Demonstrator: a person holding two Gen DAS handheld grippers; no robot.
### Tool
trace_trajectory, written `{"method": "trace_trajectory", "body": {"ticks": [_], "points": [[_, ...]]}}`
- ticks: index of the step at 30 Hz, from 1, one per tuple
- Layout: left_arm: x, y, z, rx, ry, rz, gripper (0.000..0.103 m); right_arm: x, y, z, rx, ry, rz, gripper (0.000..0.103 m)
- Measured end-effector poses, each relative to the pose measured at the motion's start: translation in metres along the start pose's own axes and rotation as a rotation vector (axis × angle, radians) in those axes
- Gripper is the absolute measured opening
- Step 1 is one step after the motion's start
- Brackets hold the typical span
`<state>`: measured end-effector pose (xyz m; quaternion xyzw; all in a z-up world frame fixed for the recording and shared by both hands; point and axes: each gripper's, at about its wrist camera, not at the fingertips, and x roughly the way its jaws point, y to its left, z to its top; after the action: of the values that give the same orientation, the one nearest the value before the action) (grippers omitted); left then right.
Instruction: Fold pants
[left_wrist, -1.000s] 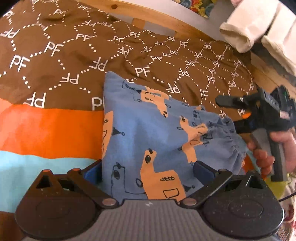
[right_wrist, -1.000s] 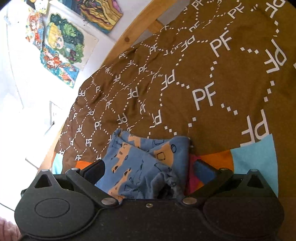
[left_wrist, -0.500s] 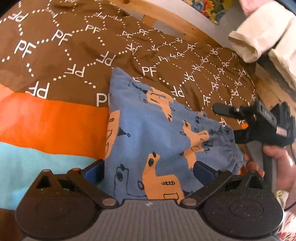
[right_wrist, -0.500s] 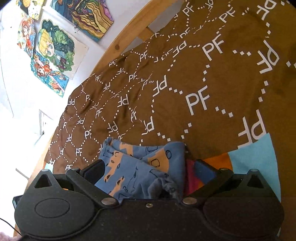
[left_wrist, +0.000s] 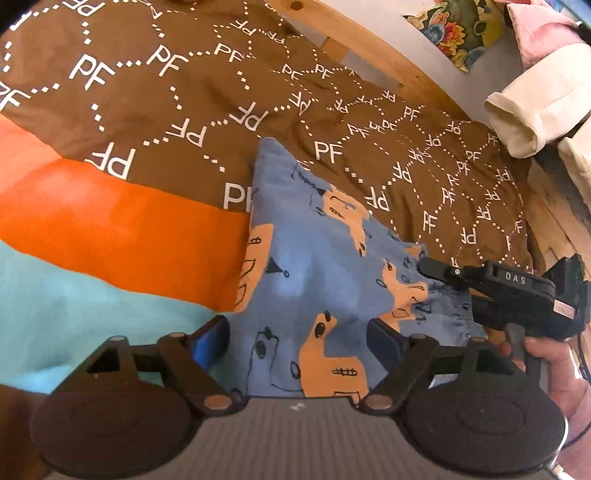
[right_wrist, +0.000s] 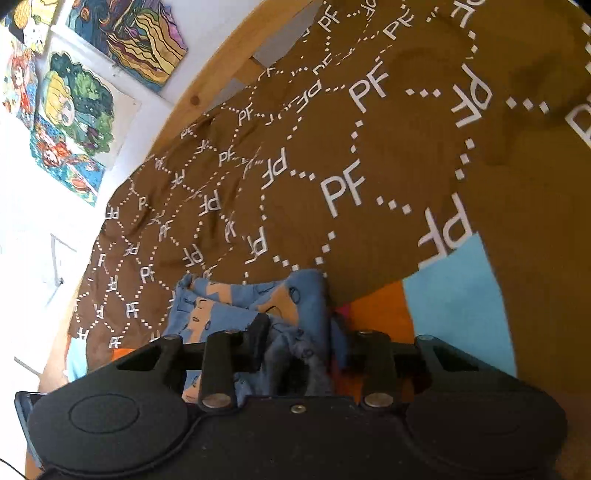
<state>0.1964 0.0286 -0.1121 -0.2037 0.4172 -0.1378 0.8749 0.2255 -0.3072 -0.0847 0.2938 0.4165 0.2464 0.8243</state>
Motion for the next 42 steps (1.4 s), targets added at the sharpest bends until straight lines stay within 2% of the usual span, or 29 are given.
{"method": "trace_trajectory", "body": {"ticks": [2, 5, 11, 18, 26, 32, 42], "points": [[-0.001, 0.002, 0.000, -0.011, -0.001, 0.007, 0.076, 0.003, 0.008, -0.002, -0.047, 0.018, -0.016, 0.037], [-0.001, 0.005, 0.001, -0.025, 0.000, 0.021, 0.064, 0.004, 0.012, -0.002, -0.073, 0.020, -0.038, 0.030], [-0.002, 0.006, 0.002, -0.024, 0.005, 0.036, 0.052, 0.001, 0.021, -0.007, -0.124, -0.010, -0.075, 0.024], [-0.003, 0.000, 0.002, -0.010, 0.013, 0.064, 0.042, 0.003, 0.059, -0.022, -0.328, -0.041, -0.232, 0.024], [-0.006, -0.001, 0.002, -0.010, 0.015, 0.055, 0.024, 0.002, 0.081, -0.037, -0.462, -0.098, -0.315, 0.021], [-0.010, -0.003, 0.002, -0.004, -0.001, 0.052, 0.018, -0.006, 0.099, -0.045, -0.559, -0.138, -0.327, 0.019], [-0.018, -0.004, 0.001, -0.010, -0.021, 0.031, 0.017, -0.021, 0.120, -0.059, -0.674, -0.182, -0.340, 0.019]]}}
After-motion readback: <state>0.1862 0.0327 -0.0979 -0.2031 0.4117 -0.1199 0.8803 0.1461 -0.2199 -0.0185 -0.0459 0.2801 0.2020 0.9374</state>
